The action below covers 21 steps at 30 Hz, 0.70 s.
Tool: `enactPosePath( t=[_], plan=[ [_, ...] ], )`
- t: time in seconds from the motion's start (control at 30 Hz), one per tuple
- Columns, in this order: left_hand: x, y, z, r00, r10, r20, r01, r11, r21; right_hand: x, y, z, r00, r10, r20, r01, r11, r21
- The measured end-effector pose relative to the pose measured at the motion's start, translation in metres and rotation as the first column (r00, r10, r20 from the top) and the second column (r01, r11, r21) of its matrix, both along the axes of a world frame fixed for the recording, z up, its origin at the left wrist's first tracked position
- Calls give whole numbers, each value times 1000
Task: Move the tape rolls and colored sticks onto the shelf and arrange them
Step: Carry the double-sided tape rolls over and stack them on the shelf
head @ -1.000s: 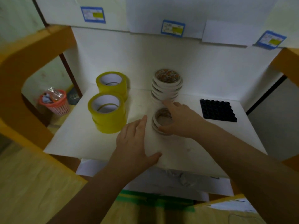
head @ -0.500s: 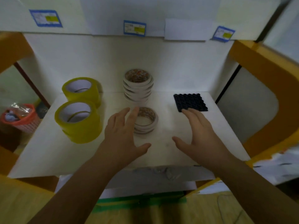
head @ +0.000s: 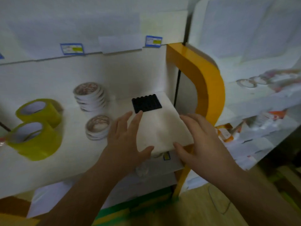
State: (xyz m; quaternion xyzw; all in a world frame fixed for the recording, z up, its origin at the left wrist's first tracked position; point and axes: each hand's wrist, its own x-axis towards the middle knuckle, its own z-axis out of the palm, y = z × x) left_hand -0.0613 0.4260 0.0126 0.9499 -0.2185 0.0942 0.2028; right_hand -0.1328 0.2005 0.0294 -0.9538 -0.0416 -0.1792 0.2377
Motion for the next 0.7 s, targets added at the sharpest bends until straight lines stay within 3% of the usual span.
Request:
enactPosePath(
  t=[0.3,0.57,0.7],
  plan=[
    [-72,-132,16,992,-99,-79,92,992,-90,-77,-137,2,989,-140,-48,138,989,-50],
    [-119,-247,32,990,-140,27,142,986,-83,-138,-232,5,981,-186,-58,184,982,-39],
    [-128,-289,33,981,-193,9,193,980,-49,-148,-267,-1,962,-253,-102,254,967,-5]
  ],
)
